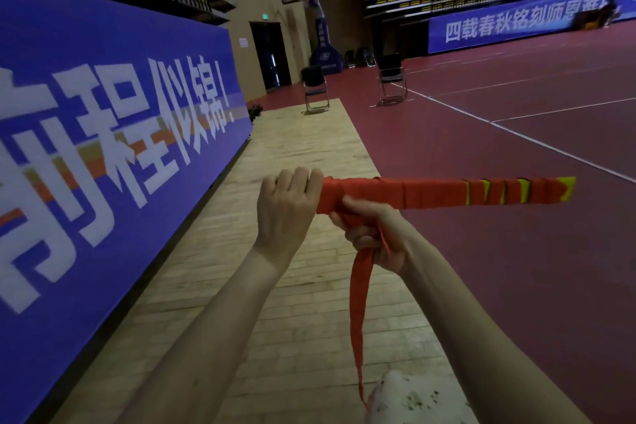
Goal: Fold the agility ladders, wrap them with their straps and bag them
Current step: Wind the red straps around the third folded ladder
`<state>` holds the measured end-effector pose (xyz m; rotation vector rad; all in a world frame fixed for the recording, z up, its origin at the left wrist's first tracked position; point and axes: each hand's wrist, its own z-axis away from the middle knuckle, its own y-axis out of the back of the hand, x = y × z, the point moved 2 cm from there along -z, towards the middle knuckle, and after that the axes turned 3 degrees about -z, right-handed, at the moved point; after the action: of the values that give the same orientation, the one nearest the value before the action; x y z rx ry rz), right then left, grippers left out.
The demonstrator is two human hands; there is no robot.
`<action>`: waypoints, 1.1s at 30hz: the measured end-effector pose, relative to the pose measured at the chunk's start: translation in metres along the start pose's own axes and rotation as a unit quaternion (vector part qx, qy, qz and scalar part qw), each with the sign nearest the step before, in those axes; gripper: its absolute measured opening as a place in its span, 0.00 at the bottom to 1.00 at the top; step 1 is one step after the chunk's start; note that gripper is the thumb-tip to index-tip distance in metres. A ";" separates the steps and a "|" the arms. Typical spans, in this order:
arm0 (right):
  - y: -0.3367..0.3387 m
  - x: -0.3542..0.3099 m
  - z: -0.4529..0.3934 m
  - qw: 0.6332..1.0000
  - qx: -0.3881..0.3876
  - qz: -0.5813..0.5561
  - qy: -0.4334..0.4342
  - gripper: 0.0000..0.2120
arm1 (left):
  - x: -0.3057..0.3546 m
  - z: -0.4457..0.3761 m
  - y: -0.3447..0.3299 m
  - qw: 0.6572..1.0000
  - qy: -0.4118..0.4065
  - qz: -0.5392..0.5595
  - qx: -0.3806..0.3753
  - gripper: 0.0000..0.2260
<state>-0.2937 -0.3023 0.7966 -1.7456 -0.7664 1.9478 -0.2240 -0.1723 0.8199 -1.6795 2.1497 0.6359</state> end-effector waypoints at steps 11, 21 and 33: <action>0.019 -0.006 -0.002 0.970 0.077 0.152 0.174 0.10 | 0.005 -0.023 0.026 0.877 0.066 0.279 -0.386 0.21; 0.023 -0.012 0.016 0.981 -0.002 0.143 0.131 0.13 | 0.006 -0.038 0.000 0.843 0.066 0.347 -0.406 0.10; 0.023 0.002 -0.001 0.988 0.125 0.054 0.075 0.15 | 0.020 -0.014 0.008 0.979 0.019 0.146 -0.141 0.20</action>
<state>-0.2921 -0.3186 0.7798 -1.7832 -0.3648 1.8628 -0.2361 -0.1947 0.8229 -1.5260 2.4529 1.0425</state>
